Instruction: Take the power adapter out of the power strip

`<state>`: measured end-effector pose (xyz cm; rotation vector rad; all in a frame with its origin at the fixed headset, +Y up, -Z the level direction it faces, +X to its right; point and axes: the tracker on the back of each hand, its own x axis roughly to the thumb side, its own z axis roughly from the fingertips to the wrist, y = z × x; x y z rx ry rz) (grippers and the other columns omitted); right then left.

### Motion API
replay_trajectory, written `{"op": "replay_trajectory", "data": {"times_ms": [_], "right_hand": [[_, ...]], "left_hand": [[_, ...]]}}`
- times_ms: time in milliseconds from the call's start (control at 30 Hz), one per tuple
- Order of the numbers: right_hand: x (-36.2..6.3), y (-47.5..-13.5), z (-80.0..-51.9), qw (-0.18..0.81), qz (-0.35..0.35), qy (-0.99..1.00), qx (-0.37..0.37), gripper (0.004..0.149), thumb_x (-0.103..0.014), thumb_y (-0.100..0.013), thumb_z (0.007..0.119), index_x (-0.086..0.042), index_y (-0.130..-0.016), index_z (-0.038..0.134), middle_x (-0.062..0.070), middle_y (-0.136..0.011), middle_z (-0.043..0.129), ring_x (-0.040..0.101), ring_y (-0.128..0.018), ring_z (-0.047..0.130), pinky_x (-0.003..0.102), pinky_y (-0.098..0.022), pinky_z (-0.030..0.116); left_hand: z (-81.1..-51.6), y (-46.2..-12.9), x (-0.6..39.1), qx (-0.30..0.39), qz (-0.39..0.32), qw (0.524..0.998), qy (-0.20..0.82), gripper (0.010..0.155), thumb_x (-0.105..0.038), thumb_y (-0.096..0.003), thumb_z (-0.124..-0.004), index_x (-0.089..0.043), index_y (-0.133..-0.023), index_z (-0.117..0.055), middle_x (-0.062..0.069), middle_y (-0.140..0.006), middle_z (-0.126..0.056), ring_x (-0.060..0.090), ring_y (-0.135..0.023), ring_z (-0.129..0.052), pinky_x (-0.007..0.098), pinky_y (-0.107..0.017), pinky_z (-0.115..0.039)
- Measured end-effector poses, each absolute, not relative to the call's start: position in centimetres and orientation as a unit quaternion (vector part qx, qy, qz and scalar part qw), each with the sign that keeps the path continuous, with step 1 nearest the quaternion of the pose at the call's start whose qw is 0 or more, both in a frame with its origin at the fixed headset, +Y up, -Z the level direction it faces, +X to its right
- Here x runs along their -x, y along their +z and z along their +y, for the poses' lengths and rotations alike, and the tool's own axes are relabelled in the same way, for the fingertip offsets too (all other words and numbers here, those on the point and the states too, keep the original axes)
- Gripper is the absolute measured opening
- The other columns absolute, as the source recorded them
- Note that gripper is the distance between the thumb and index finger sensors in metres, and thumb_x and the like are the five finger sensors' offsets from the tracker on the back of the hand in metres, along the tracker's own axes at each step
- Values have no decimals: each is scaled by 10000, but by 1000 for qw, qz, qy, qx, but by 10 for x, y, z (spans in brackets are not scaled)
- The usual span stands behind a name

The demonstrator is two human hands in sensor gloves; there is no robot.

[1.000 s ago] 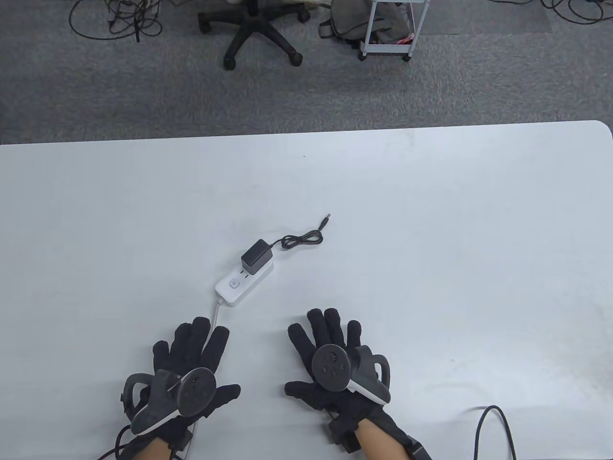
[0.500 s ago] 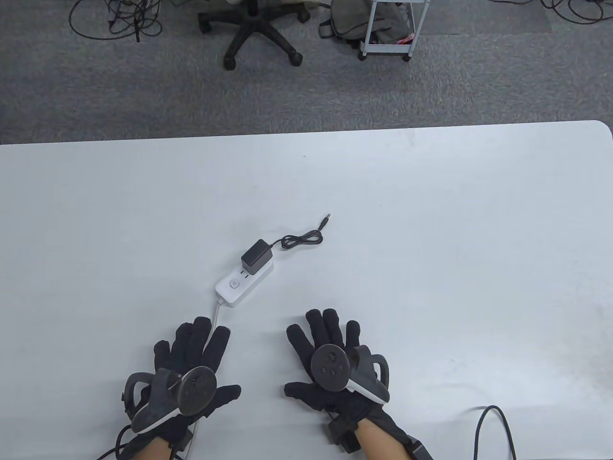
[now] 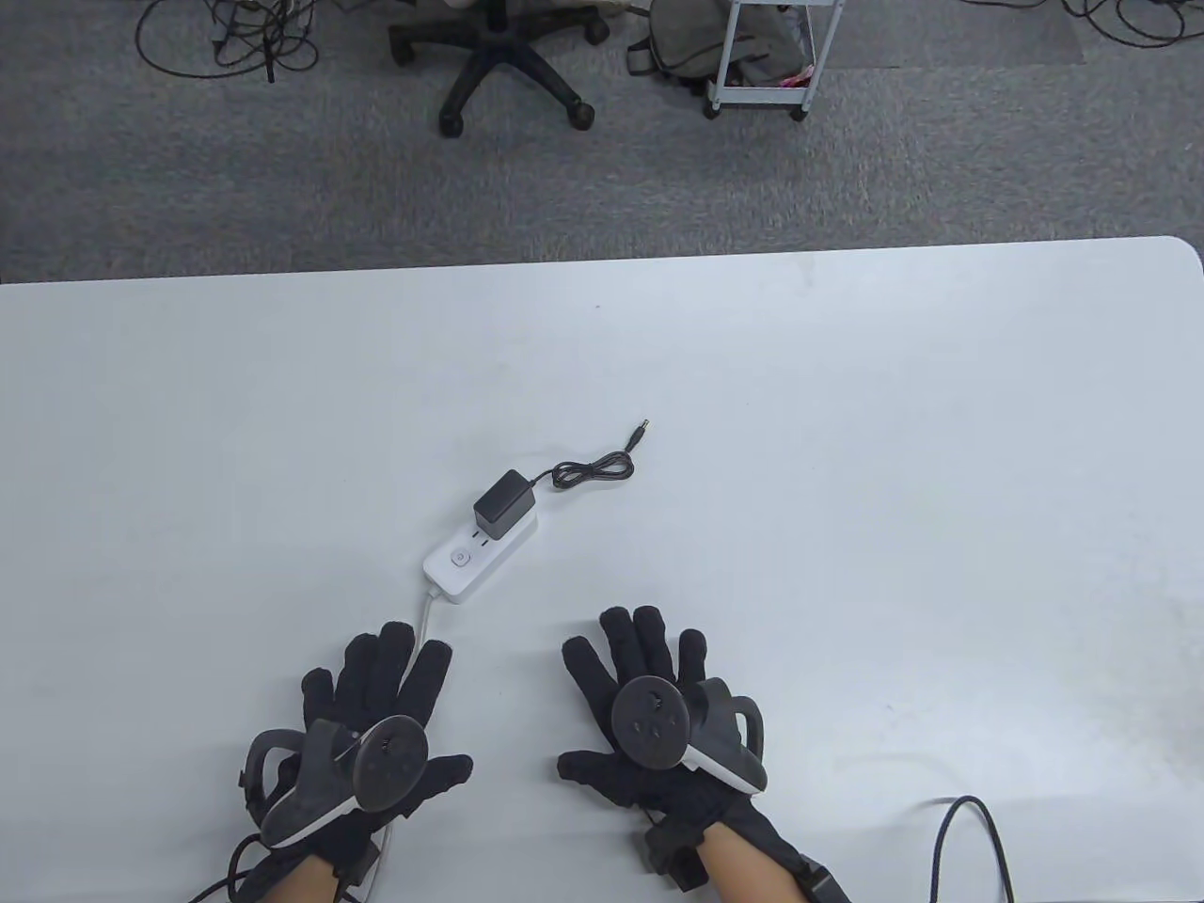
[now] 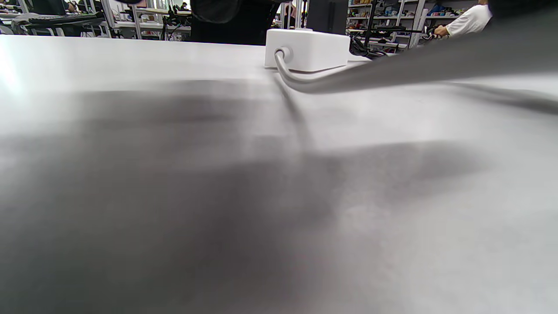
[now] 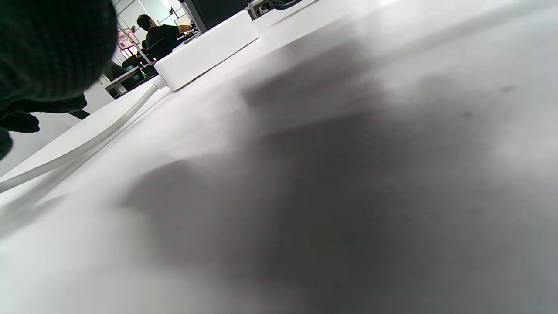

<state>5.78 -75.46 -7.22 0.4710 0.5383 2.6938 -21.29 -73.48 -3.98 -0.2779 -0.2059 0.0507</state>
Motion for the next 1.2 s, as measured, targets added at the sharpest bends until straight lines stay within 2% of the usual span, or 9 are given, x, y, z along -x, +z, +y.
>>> {"op": "replay_trajectory", "data": {"times_ms": [300,567,867,900,1000,1100,1200], "right_hand": [[-58,-72,-755,185,193,949,-168,949,-706,-308,750,-505,-954,84,-58,-1097,-76,208,-1028,-98,556,-710,-31],[-58,-74,-757,188,205,945,-171,950,-702,-315,752,-505,-954,77,-56,-1096,-84,209,-1024,-108,556,-706,-41],[-58,-73,-753,197,205,942,-179,949,-698,-318,754,-503,-954,77,-57,-1093,-88,206,-1019,-116,552,-704,-47],[-59,-74,-754,200,209,941,-178,949,-697,-319,754,-504,-953,76,-56,-1092,-92,207,-1018,-119,552,-703,-49],[-60,-75,-754,205,212,939,-176,948,-692,-321,760,-504,-954,78,-58,-1092,-94,204,-1017,-123,550,-701,-51],[-60,-77,-755,211,216,937,-175,946,-687,-326,764,-504,-955,81,-60,-1094,-94,204,-1017,-126,549,-700,-65],[-59,-79,-758,217,224,934,-174,946,-687,-332,762,-504,-956,74,-58,-1094,-99,204,-1015,-134,548,-698,-70]], "left_hand": [[-731,-42,216,131,-82,988,27,1029,-782,-328,-685,-333,-1140,-241,93,-1255,-207,463,-1158,-345,730,-743,-384],[-729,-60,221,124,-26,991,45,1041,-764,-319,-720,-327,-1144,-261,78,-1264,-237,463,-1161,-377,730,-745,-384],[-729,-111,210,164,13,986,43,1081,-735,-317,-756,-312,-1136,-191,70,-1260,-219,446,-1162,-399,718,-751,-390],[-730,-119,208,169,16,984,50,1085,-731,-315,-762,-309,-1136,-192,97,-1259,-220,446,-1160,-406,718,-750,-394],[-731,-136,203,175,37,981,71,1098,-719,-313,-776,-289,-1134,-187,71,-1257,-228,438,-1157,-413,708,-752,-401],[-735,-154,196,167,66,982,65,1078,-686,-332,-777,-270,-1127,-179,73,-1246,-248,410,-1128,-489,650,-745,-479],[-739,-166,191,171,86,980,44,1024,-656,-351,-780,-277,-1129,-233,54,-1237,-378,401,-1068,-598,577,-719,-551]]}}
